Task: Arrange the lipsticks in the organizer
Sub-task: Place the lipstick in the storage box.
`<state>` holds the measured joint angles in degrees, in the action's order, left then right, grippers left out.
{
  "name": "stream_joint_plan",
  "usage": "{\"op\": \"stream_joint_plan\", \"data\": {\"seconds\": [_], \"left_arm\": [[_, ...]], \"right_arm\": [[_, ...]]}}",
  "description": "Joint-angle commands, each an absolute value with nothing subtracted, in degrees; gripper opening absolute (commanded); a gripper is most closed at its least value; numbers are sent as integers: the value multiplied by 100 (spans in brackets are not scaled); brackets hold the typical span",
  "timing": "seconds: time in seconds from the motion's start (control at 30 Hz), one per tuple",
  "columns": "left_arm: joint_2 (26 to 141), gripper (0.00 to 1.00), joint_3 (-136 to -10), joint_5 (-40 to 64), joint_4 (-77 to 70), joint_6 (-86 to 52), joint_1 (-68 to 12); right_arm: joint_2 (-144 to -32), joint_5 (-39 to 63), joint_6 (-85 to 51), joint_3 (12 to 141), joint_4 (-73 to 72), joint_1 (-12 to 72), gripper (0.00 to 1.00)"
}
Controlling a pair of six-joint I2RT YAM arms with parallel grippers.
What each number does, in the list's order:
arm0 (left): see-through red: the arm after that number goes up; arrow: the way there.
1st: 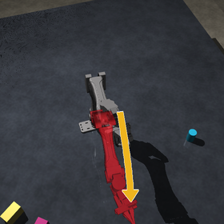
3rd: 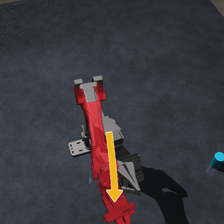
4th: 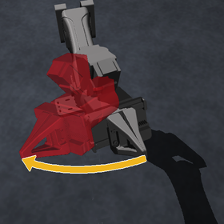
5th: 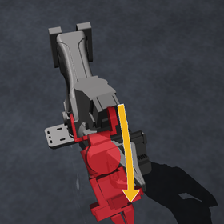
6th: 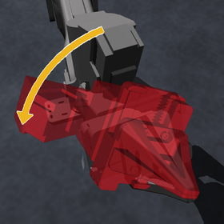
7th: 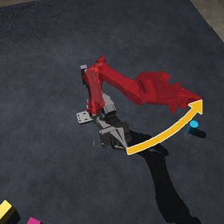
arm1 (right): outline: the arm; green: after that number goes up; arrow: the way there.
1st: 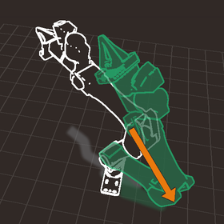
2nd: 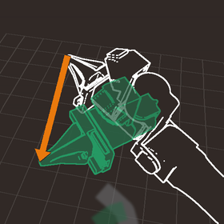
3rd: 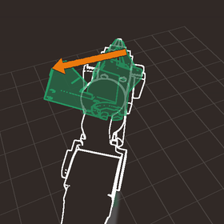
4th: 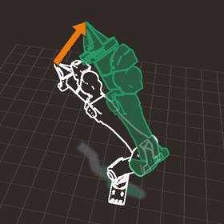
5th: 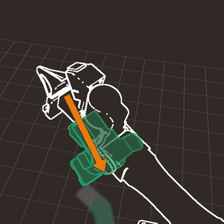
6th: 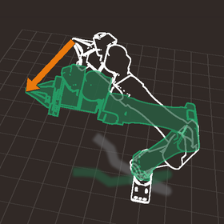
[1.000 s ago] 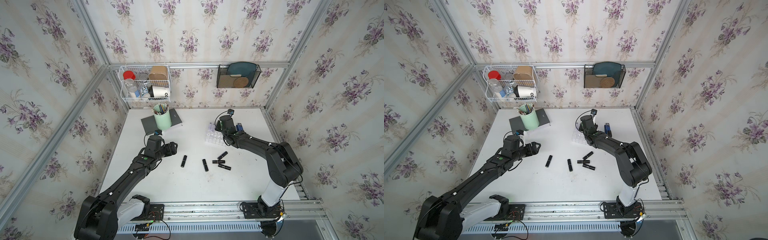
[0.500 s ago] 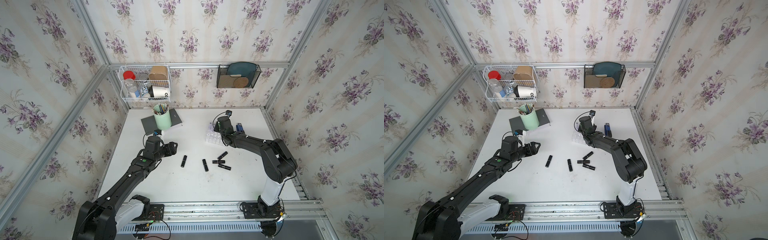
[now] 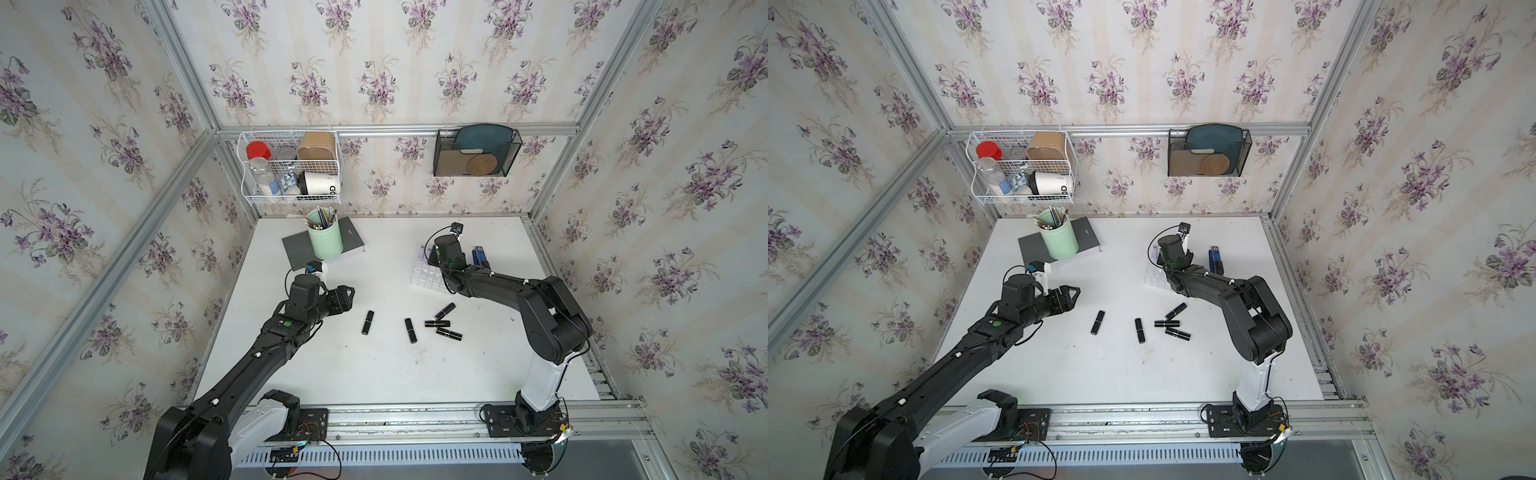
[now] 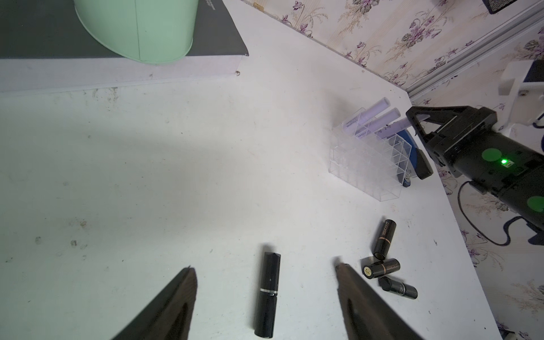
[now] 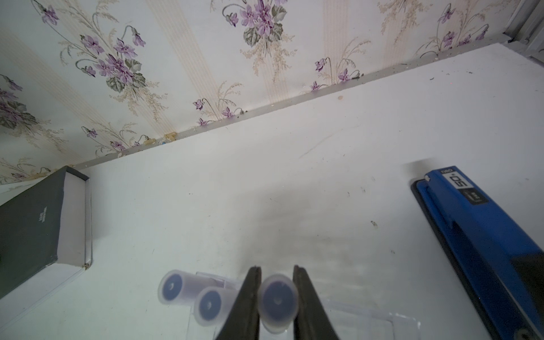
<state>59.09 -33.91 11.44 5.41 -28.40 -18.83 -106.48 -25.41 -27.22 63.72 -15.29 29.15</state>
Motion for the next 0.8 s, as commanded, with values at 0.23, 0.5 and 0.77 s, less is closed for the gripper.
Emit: {"op": "stream_joint_plan", "data": {"seconds": [0.23,0.5,0.77], "left_arm": [[6014,78,-3286,1203,297,-2809,-1881],[6002,77,-3264,1186,285,-2820,-1889],[6035,76,-3296,1204,246,-2876,-1920]], "right_arm": [[-10651,-2510,-2827,6422,-1371,2918,9],[-10692,-2464,-2865,6398,-1362,2926,10],[-10582,-2368,-2883,6359,-1341,2944,20]]}}
